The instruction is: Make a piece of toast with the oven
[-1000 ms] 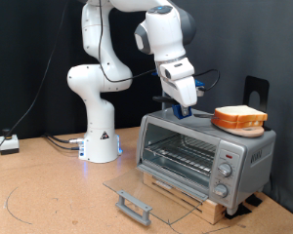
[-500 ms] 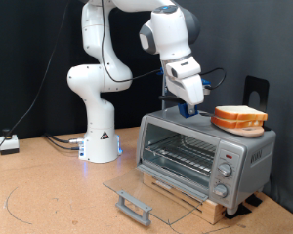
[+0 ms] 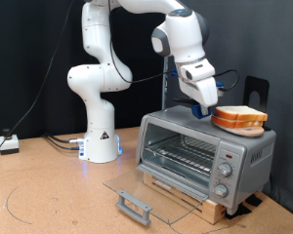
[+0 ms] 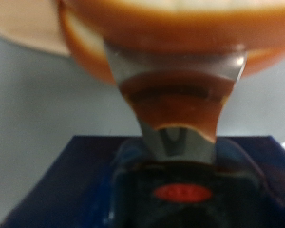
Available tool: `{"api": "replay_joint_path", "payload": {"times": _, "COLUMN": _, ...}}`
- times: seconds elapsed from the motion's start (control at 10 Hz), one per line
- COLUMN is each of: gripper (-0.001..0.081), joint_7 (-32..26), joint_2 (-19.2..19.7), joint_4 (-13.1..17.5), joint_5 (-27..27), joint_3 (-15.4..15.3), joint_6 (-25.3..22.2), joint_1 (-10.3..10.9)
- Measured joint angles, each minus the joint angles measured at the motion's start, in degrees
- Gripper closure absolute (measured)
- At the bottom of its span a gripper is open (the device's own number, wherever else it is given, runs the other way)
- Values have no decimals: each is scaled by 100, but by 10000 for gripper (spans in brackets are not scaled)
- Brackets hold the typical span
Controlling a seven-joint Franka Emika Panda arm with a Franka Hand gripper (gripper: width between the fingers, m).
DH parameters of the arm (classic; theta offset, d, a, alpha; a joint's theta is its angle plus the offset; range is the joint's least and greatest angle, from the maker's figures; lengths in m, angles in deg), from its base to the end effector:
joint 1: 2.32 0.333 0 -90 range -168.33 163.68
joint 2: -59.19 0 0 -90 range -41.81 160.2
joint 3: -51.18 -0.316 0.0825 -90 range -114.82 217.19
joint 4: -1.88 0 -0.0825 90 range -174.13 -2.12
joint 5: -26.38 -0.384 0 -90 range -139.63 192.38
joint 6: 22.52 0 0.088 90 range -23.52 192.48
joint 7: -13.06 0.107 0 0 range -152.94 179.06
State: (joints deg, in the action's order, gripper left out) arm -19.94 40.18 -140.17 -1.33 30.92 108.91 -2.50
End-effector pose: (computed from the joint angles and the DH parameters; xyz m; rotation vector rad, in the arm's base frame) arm 0.4167 0.1650 0.4173 -2.7441 -0.8764 -0.2497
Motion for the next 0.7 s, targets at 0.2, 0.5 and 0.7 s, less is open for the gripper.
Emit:
{"api": "replay_joint_path", "payload": {"times": 0.2, "gripper": 410, "joint_7": -186, "joint_2": 20, "joint_4": -80, "joint_5": -457, "joint_3": -48, "joint_6": 478, "joint_1": 89}}
{"api": "replay_joint_path", "payload": {"times": 0.5, "gripper": 410, "joint_7": -963, "joint_2": -78, "joint_4": -242, "joint_5": -1393, "joint_3": 108, "joint_6": 912, "joint_1": 186}}
{"api": "replay_joint_path", "payload": {"times": 0.7, "gripper": 410, "joint_7": -1171, "joint_2": -241, "joint_4": -318, "joint_5": -1535, "joint_3": 337, "joint_6": 729, "joint_1": 176}}
